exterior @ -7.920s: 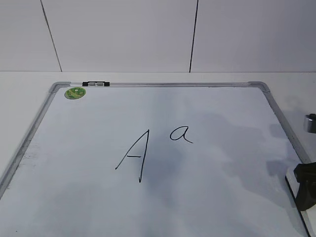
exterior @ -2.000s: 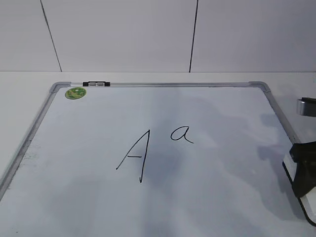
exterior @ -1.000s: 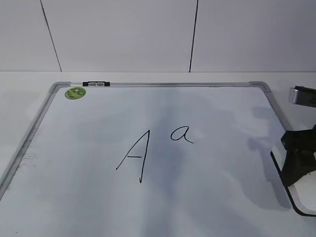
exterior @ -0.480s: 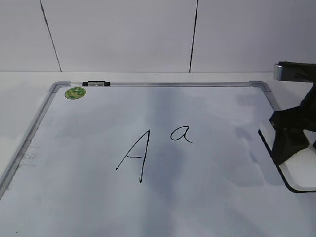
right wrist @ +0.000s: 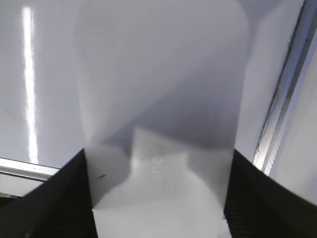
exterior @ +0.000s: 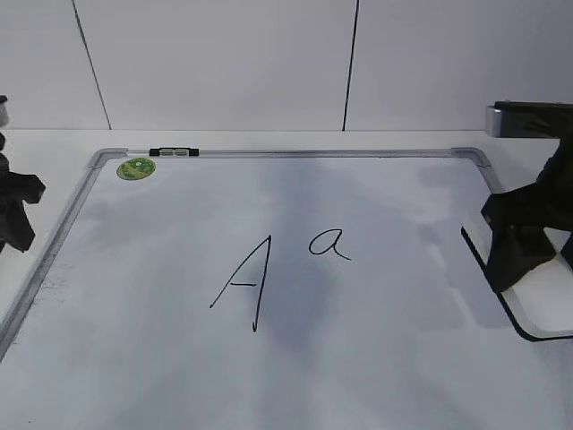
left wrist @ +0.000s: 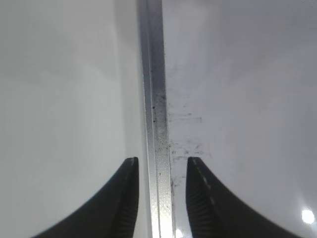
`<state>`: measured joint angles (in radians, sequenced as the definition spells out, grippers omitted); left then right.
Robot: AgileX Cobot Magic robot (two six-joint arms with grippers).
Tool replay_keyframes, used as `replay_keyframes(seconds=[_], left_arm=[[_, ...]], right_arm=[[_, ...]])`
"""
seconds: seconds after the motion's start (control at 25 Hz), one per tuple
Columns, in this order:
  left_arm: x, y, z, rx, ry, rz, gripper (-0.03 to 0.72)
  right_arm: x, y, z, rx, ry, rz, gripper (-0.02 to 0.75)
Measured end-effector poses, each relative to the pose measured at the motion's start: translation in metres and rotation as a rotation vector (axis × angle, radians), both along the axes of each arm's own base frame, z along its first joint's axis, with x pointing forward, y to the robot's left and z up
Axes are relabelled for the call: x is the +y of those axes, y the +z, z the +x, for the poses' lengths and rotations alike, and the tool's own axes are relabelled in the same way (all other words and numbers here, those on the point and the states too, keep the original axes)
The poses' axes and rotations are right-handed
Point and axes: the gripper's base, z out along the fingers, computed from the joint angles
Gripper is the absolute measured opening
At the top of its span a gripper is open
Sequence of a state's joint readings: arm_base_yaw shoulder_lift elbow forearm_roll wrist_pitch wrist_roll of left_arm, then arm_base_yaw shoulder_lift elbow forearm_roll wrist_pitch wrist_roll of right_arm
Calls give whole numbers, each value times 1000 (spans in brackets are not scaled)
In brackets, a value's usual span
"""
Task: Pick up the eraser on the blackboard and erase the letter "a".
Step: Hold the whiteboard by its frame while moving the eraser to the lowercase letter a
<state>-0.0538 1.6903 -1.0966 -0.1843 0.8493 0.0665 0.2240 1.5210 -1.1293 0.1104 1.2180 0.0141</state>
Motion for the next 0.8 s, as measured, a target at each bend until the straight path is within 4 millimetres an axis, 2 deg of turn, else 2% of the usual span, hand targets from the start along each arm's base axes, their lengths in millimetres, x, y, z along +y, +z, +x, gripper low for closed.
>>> replay_keyframes(seconds=[0.16, 0.36, 0.8], left_arm=[[0, -20, 6, 62, 2, 10, 245], [1, -36, 8, 109, 6, 17, 245], [1, -47, 11, 133, 9, 21, 245]], right_arm=[[0, 0, 0, 0, 1, -2, 558], [0, 0, 0, 0, 1, -2, 558], [0, 0, 0, 0, 2, -2, 558]])
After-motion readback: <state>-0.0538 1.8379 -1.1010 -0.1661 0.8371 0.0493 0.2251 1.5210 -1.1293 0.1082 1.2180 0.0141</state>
